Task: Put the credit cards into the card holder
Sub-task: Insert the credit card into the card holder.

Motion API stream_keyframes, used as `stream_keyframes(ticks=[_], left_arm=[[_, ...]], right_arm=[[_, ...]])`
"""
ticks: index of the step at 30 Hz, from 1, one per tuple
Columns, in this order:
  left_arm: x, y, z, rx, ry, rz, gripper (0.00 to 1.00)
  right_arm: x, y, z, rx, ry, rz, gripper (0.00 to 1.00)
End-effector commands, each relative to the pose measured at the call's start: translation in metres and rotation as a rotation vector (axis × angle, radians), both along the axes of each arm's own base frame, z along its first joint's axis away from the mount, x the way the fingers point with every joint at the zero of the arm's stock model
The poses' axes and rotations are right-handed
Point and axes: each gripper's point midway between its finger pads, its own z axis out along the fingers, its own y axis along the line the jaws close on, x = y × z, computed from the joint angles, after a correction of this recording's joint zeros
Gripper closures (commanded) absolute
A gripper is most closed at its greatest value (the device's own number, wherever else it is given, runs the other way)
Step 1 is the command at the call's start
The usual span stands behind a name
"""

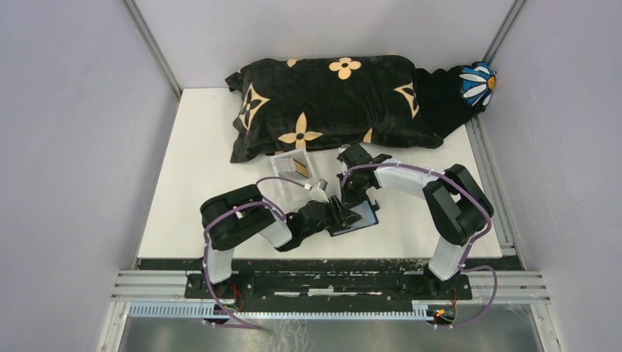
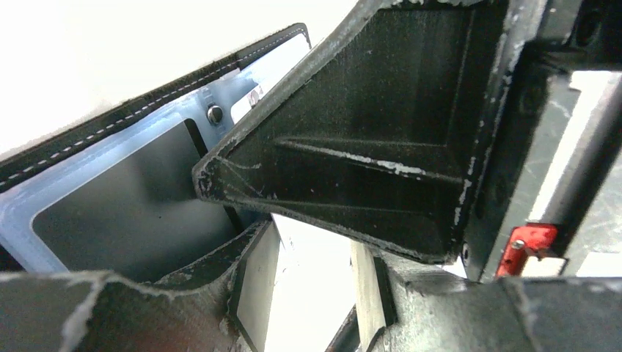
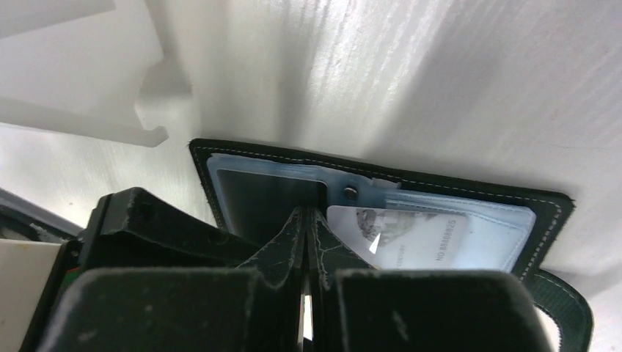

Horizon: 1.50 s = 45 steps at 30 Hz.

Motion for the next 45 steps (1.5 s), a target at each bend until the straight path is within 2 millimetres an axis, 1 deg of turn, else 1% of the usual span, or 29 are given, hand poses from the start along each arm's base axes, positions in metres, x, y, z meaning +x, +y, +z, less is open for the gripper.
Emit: stream_keyframes(ticks=[1,5,9,15,22,29,34,38,40,42,45], left_arm=[[-0.022,0.023,-0.053,0.181,0.061,-0.066,0.50],[-0.024,0.029,-0.057,0.192,0.078,-0.059,0.50],[-0.024,0.034,-0.058,0.210,0.082,-0.046,0.51],[-0.023,0.042,-0.059,0.237,0.085,-0.024,0.51],[-0.022,0.045,-0.058,0.257,0.090,-0.012,0.51],[-0.018,0.048,-0.051,0.274,0.067,0.001,0.51],[-0.019,0.042,-0.041,0.233,0.046,-0.014,0.52],[-0.023,0.031,-0.034,0.176,0.036,-0.061,0.57],[-0.024,0.026,-0.032,0.153,0.031,-0.081,0.61],[-0.025,0.024,-0.029,0.139,0.023,-0.091,0.62],[-0.024,0.023,-0.026,0.142,0.005,-0.100,0.67]], right_arm=[[0.013,-0.014,-0.001,-0.107,-0.082,-0.003,0.96],[0.018,-0.030,0.002,-0.189,-0.125,-0.002,0.96],[0.021,-0.037,0.000,-0.225,-0.140,-0.006,0.96],[0.023,-0.043,-0.001,-0.256,-0.159,-0.011,0.96],[0.024,-0.046,0.001,-0.269,-0.174,-0.014,0.96],[0.025,-0.050,0.004,-0.281,-0.185,-0.013,0.96],[0.027,-0.048,0.009,-0.272,-0.196,-0.013,0.96],[0.028,-0.045,0.011,-0.258,-0.201,-0.014,0.95],[0.029,-0.044,0.015,-0.246,-0.212,-0.019,0.92],[0.033,-0.040,0.020,-0.224,-0.230,-0.020,0.87],[0.039,-0.034,0.029,-0.203,-0.253,-0.022,0.83]])
